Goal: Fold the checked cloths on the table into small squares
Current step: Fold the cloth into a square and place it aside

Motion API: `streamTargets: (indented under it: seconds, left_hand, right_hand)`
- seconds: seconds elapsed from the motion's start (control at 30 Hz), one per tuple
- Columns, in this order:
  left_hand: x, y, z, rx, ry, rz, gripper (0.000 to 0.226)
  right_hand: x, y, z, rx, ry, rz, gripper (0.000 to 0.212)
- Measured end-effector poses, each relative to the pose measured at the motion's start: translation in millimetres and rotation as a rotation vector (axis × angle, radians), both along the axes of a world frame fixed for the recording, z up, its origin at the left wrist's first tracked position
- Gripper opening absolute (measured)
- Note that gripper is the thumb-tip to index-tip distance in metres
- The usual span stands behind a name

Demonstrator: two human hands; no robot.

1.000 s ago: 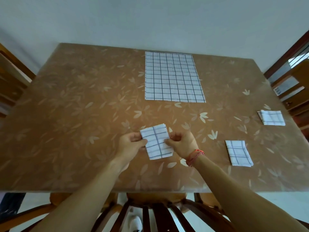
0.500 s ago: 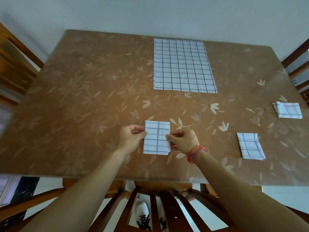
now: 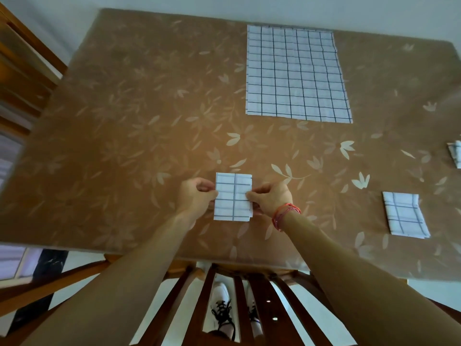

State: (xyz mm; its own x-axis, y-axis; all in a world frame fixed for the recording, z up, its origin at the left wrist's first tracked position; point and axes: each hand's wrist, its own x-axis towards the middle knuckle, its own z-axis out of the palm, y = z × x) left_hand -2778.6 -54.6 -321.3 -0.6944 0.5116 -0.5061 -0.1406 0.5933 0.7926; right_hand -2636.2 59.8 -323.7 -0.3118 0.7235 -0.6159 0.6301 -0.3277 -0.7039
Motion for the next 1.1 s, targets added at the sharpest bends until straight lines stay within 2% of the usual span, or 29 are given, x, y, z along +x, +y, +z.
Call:
streamTargets:
  seconds: [0.2,0.3,0.37,0.47,0.8,0.9,1.0,1.1]
  left_hand:
    - [-12,5,-20,-0.033,0.098,-0.062,0.022]
    - [-14,7,-28,-0.049,0.14,-0.095,0.018]
    - [-15,8,-33,-0.064,0.219,-0.158,0.011]
    - [-13,11,-33,-0.103,0.342,-0.244,0.014]
    - [-16,12,-38,-0.106,0.448,-0.283,0.015]
    - [-17,7,-39,-0.048,0.56,-0.325,0.01]
    - [-19,-2,-48,0.098,0.798,-0.505,0.015]
    - [-21,-8,-65,0.161,0.988,-0.702,0.034]
  right_hand:
    - [-12,2,-21,-0.004,-0.056,-0.005,0.011]
    - [-13,2,-25,0.003,-0.082,0.007,0.01]
    - [-13,2,-25,0.027,-0.094,0.018,0.009]
    - [-12,5,-25,0.084,-0.12,0.04,0.014]
    - [-14,7,-29,0.138,-0.116,0.076,0.007]
    - [-12,6,-25,0.19,-0.104,0.086,0.003]
    - [-10,-2,-18,0.414,-0.172,0.177,0.02]
    - [-14,-17,-25,0.898,-0.096,0.387,0.031]
